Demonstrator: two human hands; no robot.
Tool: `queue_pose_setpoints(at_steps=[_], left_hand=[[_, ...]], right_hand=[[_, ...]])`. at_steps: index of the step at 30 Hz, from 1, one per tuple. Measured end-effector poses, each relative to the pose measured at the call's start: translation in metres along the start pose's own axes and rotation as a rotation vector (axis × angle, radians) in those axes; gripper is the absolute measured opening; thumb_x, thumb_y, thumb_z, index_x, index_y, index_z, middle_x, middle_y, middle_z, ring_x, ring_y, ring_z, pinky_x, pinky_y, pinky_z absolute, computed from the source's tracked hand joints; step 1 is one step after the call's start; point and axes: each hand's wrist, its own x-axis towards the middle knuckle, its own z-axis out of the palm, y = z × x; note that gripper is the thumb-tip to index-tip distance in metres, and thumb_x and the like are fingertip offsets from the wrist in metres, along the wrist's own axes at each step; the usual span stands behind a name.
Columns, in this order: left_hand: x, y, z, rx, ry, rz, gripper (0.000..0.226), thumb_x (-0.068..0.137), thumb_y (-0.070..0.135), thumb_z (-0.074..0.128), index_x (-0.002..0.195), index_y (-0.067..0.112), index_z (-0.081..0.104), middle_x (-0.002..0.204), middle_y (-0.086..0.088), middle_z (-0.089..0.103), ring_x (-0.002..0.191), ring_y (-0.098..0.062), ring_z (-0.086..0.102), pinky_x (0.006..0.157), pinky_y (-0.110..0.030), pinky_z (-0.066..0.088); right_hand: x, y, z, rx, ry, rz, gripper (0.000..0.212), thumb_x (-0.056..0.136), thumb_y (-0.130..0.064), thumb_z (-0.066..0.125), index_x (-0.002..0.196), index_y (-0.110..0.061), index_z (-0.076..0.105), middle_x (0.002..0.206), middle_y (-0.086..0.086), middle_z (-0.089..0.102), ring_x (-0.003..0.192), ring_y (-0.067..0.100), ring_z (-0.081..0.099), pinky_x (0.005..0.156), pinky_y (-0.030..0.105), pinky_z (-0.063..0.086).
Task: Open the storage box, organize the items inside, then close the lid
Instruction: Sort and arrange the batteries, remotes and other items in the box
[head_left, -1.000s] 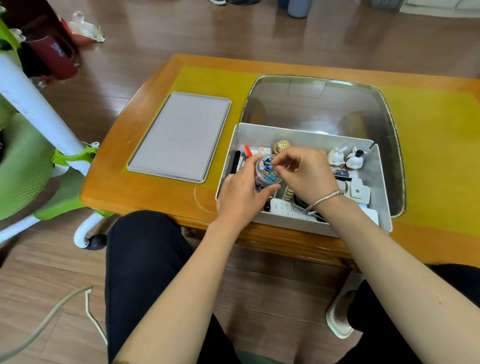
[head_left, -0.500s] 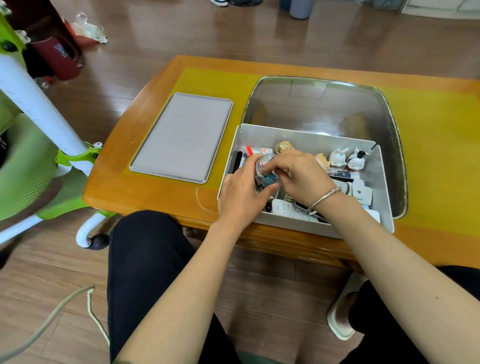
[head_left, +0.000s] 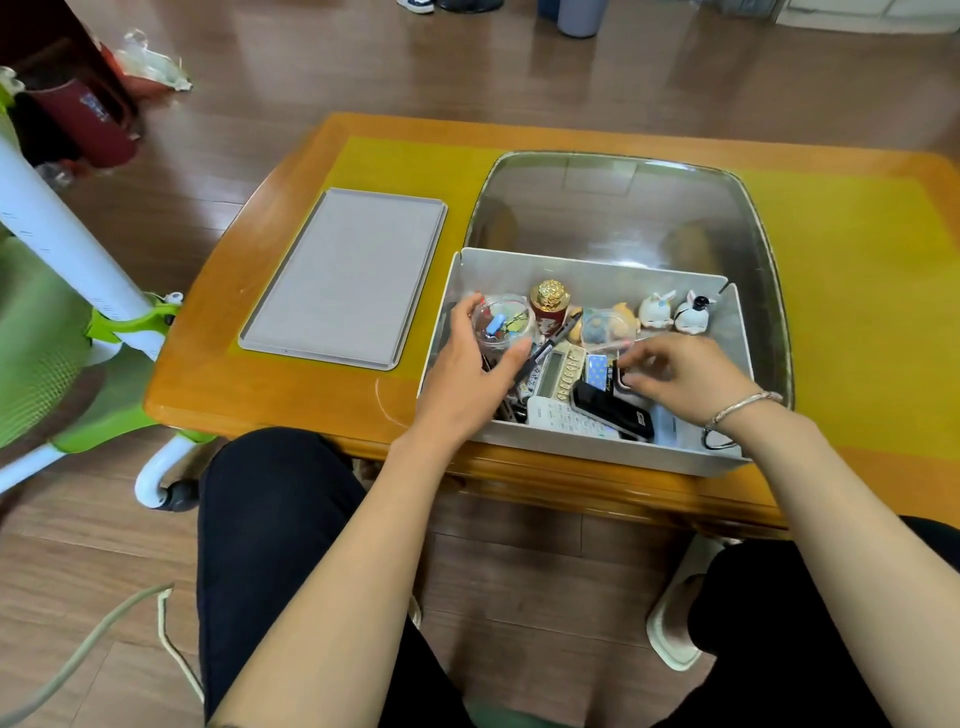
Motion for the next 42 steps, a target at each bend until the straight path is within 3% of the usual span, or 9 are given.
queue_pose_setpoints(at_steps=[6, 10, 14, 19, 23, 27, 33, 39, 42], left_hand=[[0.003, -0.002, -0.002, -0.116, 0.119, -0.045, 0.050, 0.085, 0.040, 0.069, 0.121, 0.026, 0.036, 0.107, 0.018, 0.049, 0.095, 0.008, 0.055, 0.065, -0.005, 0.046], [0.002, -0.006, 0.002, -0.066, 0.218, 0.063, 0.064, 0.078, 0.020, 0.079, 0.117, 0.033, 0.030, 0.121, 0.009, 0.043, 0.110, -0.004, 0.054, 0.078, -0.011, 0.052], [0.004, -0.007, 0.000, -0.070, 0.227, 0.058, 0.065, 0.077, 0.019, 0.079, 0.118, 0.035, 0.031, 0.122, 0.011, 0.043, 0.111, -0.006, 0.053, 0.078, -0.008, 0.050], [0.003, -0.005, 0.001, -0.068, 0.251, 0.064, 0.064, 0.077, 0.023, 0.080, 0.119, 0.034, 0.033, 0.121, 0.011, 0.044, 0.112, -0.007, 0.054, 0.079, -0.013, 0.053], [0.002, -0.005, 0.001, -0.082, 0.274, 0.068, 0.063, 0.076, 0.022, 0.080, 0.119, 0.031, 0.034, 0.120, 0.011, 0.045, 0.112, -0.009, 0.055, 0.077, -0.012, 0.053], [-0.001, -0.002, 0.002, -0.131, 0.326, 0.085, 0.063, 0.076, 0.022, 0.080, 0.119, 0.030, 0.035, 0.122, 0.008, 0.045, 0.112, -0.009, 0.055, 0.074, -0.009, 0.051], [-0.002, -0.001, 0.002, -0.143, 0.372, 0.077, 0.063, 0.078, 0.021, 0.079, 0.124, 0.025, 0.036, 0.125, 0.007, 0.045, 0.113, -0.009, 0.054, 0.073, -0.007, 0.050], [-0.002, -0.003, 0.003, -0.123, 0.362, 0.081, 0.064, 0.078, 0.020, 0.079, 0.126, 0.022, 0.036, 0.127, 0.003, 0.046, 0.115, -0.010, 0.053, 0.073, -0.006, 0.049], [-0.002, -0.003, 0.003, -0.108, 0.357, 0.080, 0.065, 0.078, 0.019, 0.079, 0.127, 0.019, 0.037, 0.127, 0.004, 0.045, 0.112, -0.008, 0.053, 0.071, -0.004, 0.047]], right_hand=[[-0.007, 0.009, 0.005, 0.071, -0.156, 0.068, 0.024, 0.081, -0.025, 0.072, 0.104, -0.019, 0.068, 0.099, -0.004, 0.067, 0.084, 0.008, 0.058, 0.076, 0.017, 0.039], [-0.007, 0.004, 0.013, -0.032, -0.321, 0.060, 0.050, 0.073, -0.034, 0.078, 0.118, -0.019, 0.061, 0.108, -0.003, 0.065, 0.091, 0.011, 0.059, 0.079, 0.018, 0.042], [0.001, -0.007, 0.021, -0.197, -0.365, 0.021, 0.051, 0.074, -0.033, 0.074, 0.119, -0.019, 0.055, 0.109, 0.001, 0.063, 0.099, 0.021, 0.059, 0.087, 0.029, 0.047], [0.016, -0.028, 0.026, -0.330, -0.464, -0.065, 0.022, 0.076, -0.040, 0.065, 0.068, -0.024, 0.052, 0.063, -0.005, 0.051, 0.068, 0.022, 0.052, 0.061, 0.027, 0.044], [0.029, -0.036, 0.031, -0.346, -0.522, -0.079, 0.036, 0.075, -0.041, 0.065, 0.093, -0.010, 0.064, 0.086, 0.006, 0.066, 0.080, 0.025, 0.061, 0.073, 0.034, 0.054], [0.035, -0.038, 0.033, -0.156, -0.401, -0.011, 0.040, 0.070, -0.046, 0.070, 0.086, -0.011, 0.059, 0.080, 0.008, 0.064, 0.073, 0.024, 0.061, 0.062, 0.034, 0.052], [0.048, -0.035, 0.020, 0.197, 0.045, 0.098, 0.035, 0.070, -0.045, 0.075, 0.086, -0.019, 0.058, 0.077, -0.003, 0.059, 0.077, 0.018, 0.056, 0.058, 0.027, 0.043], [0.050, -0.040, 0.015, 0.078, -0.047, 0.034, 0.040, 0.066, -0.053, 0.077, 0.081, -0.021, 0.058, 0.074, -0.002, 0.061, 0.071, 0.019, 0.059, 0.058, 0.029, 0.044], [0.048, -0.036, 0.017, 0.143, -0.032, 0.022, 0.043, 0.066, -0.038, 0.082, 0.099, -0.017, 0.065, 0.087, -0.001, 0.064, 0.077, 0.016, 0.059, 0.073, 0.029, 0.050]])
